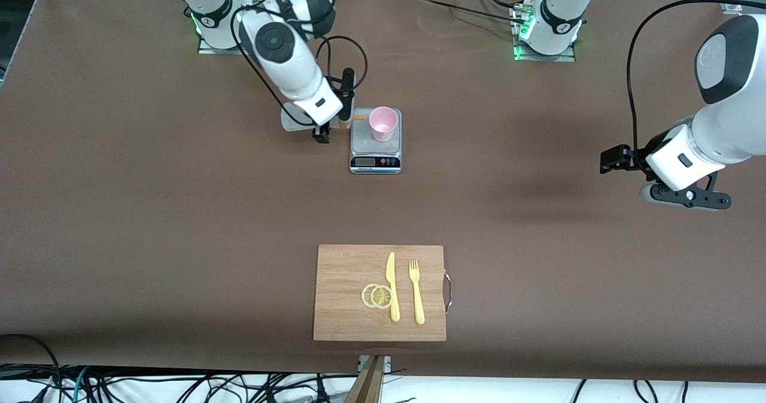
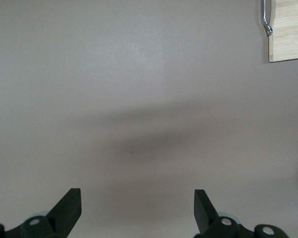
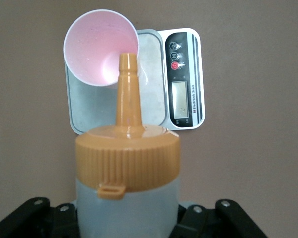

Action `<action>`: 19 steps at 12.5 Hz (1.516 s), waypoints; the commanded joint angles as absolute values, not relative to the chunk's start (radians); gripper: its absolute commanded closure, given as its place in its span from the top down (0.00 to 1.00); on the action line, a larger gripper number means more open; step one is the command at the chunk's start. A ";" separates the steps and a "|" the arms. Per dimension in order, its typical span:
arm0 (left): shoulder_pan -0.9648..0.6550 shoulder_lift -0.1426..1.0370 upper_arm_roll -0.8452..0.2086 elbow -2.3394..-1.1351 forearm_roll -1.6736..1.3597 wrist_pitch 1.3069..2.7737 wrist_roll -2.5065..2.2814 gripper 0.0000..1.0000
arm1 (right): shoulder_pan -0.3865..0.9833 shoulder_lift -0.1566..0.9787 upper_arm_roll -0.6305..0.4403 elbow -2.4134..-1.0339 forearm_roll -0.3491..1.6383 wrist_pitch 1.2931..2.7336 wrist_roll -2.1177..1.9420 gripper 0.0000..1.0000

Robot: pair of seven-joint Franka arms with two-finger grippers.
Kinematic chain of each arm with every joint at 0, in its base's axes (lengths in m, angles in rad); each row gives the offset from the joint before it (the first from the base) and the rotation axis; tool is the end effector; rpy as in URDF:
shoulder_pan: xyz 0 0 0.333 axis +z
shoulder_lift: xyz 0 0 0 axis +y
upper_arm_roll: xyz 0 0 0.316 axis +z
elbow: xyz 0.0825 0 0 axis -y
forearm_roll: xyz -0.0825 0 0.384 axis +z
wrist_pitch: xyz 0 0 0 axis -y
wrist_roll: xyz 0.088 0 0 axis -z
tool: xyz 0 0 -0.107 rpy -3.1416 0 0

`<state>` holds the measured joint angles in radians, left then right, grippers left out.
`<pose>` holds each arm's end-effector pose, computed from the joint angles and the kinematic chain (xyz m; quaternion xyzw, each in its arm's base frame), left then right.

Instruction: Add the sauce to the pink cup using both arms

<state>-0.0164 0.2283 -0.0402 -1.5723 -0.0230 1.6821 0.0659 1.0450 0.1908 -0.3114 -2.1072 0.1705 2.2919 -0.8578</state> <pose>0.6183 -0.0351 0.4985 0.9964 -0.0589 -0.0590 0.0162 0.4190 0.3868 0.3316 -0.7365 -0.6755 -0.0051 0.0348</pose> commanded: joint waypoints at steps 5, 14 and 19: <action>-0.021 0.236 -0.037 -1.548 -0.015 1.660 0.084 1.00 | 1.141 0.228 -0.321 -2.109 -0.032 2.298 -0.650 0.03; -0.021 0.236 -0.037 -1.548 -0.015 1.661 0.084 1.00 | 1.226 0.327 -0.321 -1.956 -0.247 2.117 -0.437 0.03; -0.021 0.236 -0.037 -1.546 -0.014 1.661 0.084 1.00 | 1.249 0.337 -0.321 -1.948 -0.284 2.079 -0.396 0.03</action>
<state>-0.0164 0.2284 -0.0404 -1.5723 -0.0230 1.6820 0.0659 1.2365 0.3315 -0.3106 -1.9730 -0.2617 2.1073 -0.4152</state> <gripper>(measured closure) 0.000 0.802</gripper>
